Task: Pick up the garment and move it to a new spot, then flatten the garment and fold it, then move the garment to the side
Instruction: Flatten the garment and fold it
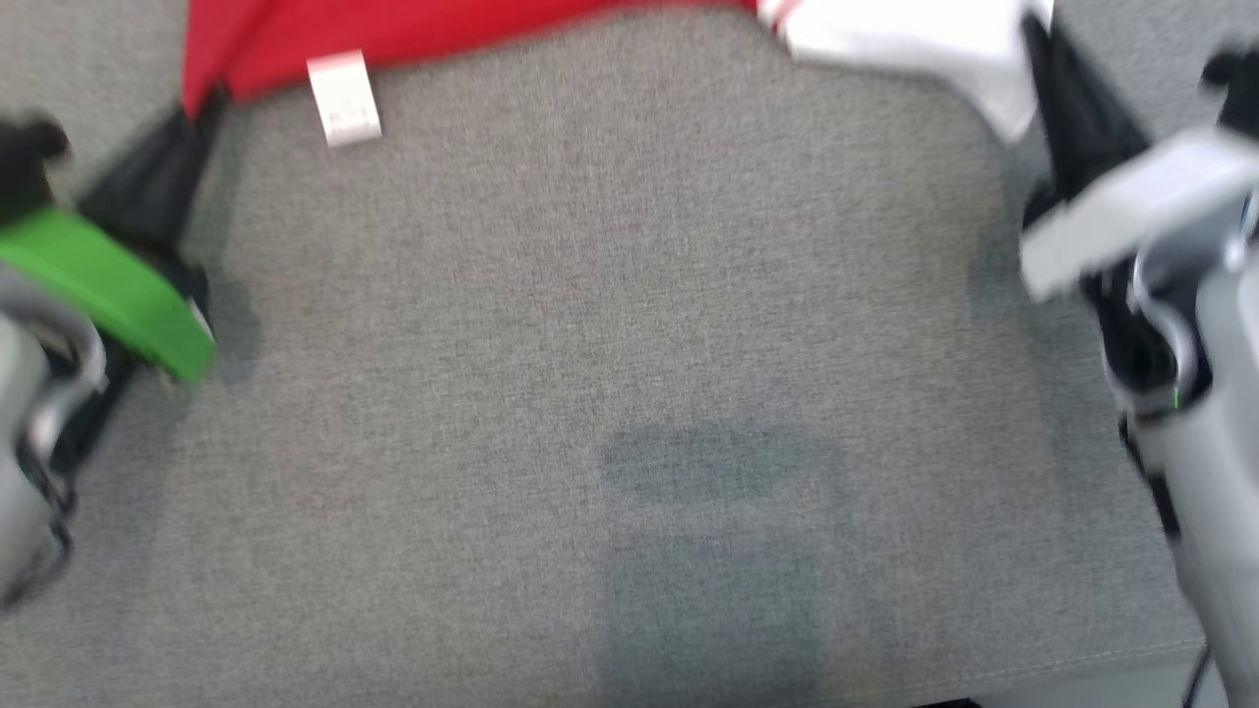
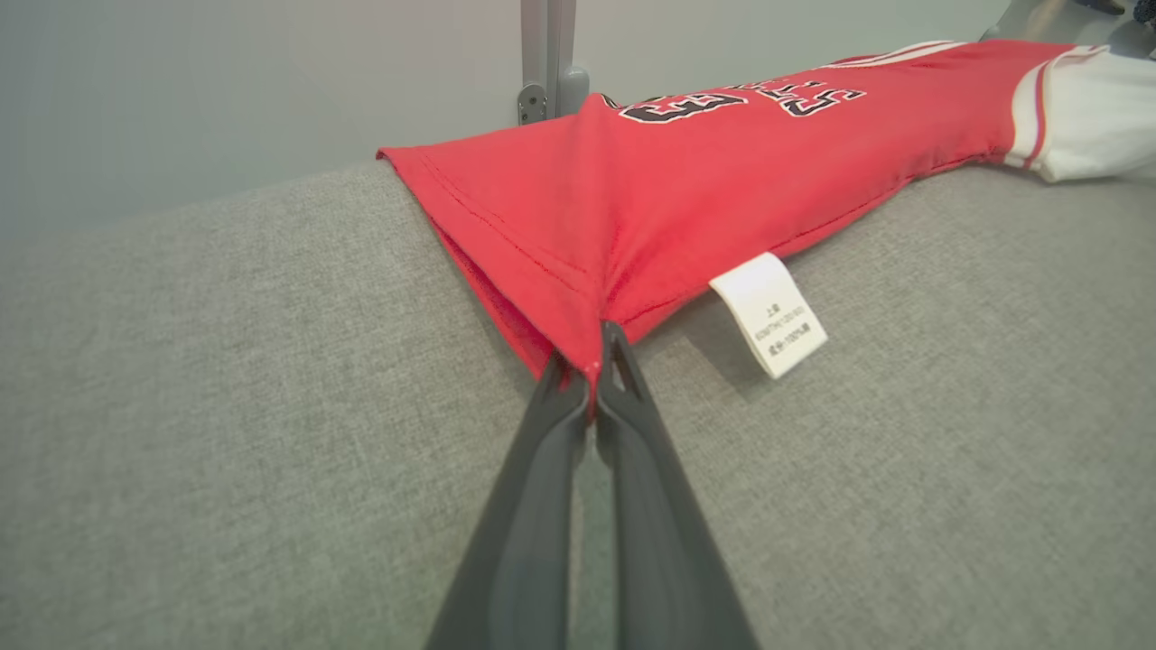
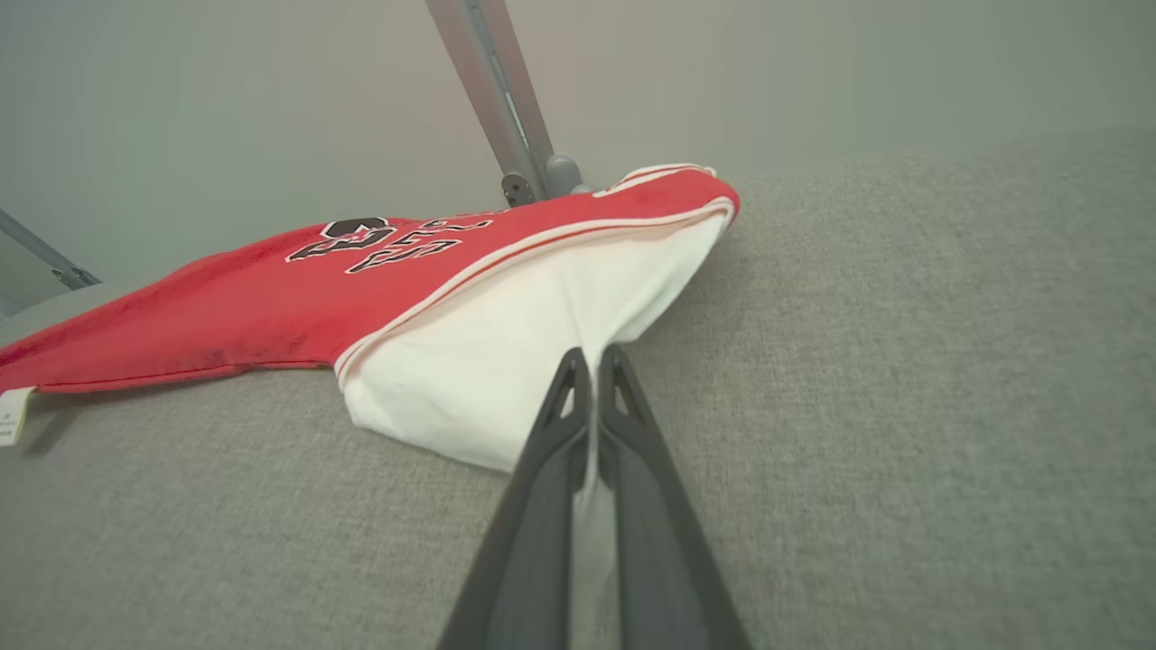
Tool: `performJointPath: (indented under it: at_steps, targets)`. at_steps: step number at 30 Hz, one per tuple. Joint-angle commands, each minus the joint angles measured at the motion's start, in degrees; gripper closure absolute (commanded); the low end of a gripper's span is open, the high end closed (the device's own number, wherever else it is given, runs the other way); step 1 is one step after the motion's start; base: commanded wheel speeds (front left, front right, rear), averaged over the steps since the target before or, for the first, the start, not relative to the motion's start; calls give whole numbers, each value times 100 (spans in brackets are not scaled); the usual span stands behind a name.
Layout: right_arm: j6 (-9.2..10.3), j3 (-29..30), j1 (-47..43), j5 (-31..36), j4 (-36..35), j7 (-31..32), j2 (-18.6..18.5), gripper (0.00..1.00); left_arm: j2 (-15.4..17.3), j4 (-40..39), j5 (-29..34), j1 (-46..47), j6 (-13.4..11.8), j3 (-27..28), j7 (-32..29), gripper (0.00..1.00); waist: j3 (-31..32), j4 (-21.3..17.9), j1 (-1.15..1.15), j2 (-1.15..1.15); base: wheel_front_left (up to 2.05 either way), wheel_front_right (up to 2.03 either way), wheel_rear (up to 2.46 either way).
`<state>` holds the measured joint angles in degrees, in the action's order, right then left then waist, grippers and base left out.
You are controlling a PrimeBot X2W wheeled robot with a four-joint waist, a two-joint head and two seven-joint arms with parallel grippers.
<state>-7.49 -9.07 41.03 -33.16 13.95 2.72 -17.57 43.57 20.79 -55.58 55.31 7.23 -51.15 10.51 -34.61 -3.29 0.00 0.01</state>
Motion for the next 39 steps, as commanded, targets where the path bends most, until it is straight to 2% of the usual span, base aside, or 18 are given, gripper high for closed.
performJointPath:
  at_steps: [1, 9, 11, 18, 22, 26, 29, 39]
  targets:
    - [0, 25, -354, -31, -145, 39, -79, 100, 53, -71, -72, -328, -76, -45, 84, 100, 1003, -6, 0, -1, 0, 0, 0]
    - [3, 278, -3239, -252, -1344, 232, 155, 100, 52, -1142, -563, -2956, -964, 2, 457, 100, 2076, -89, 0, -1, 0, 0, 0]
    - [3, 358, -3755, -292, -1470, 218, 115, 100, -65, -1437, -707, -3566, -1178, 165, 468, 100, 2286, -96, 0, -1, 0, 0, 0]
    - [3, 743, -5249, -451, -1757, 208, 81, 100, -423, -2486, -645, -5464, -1685, 808, 468, 100, 2810, -29, 0, -1, 0, 0, 0]
    - [2, 1012, -5854, -652, -2242, 332, 143, 100, -526, -3116, -581, -6172, -1896, 1139, 469, 100, 2841, 33, 0, -1, 0, 0, 0]
    - [2, 1342, -5766, -756, -2564, 477, 252, 100, -574, -3493, -640, -6382, -1924, 1408, 469, 100, 2693, 17, 0, -1, 0, 0, 0]
    - [0, 1410, -5205, -782, -2552, 737, 336, 100, -494, -3497, -688, -6006, -1987, 1573, 312, 100, 2365, -8, 0, -1, 0, 0, 0]
    - [0, 1042, -3546, -532, -1778, 1520, 280, 100, -334, -3122, -763, -4786, -2075, 1740, -598, 100, 1746, 11, 0, -1, 0, 0, 0]
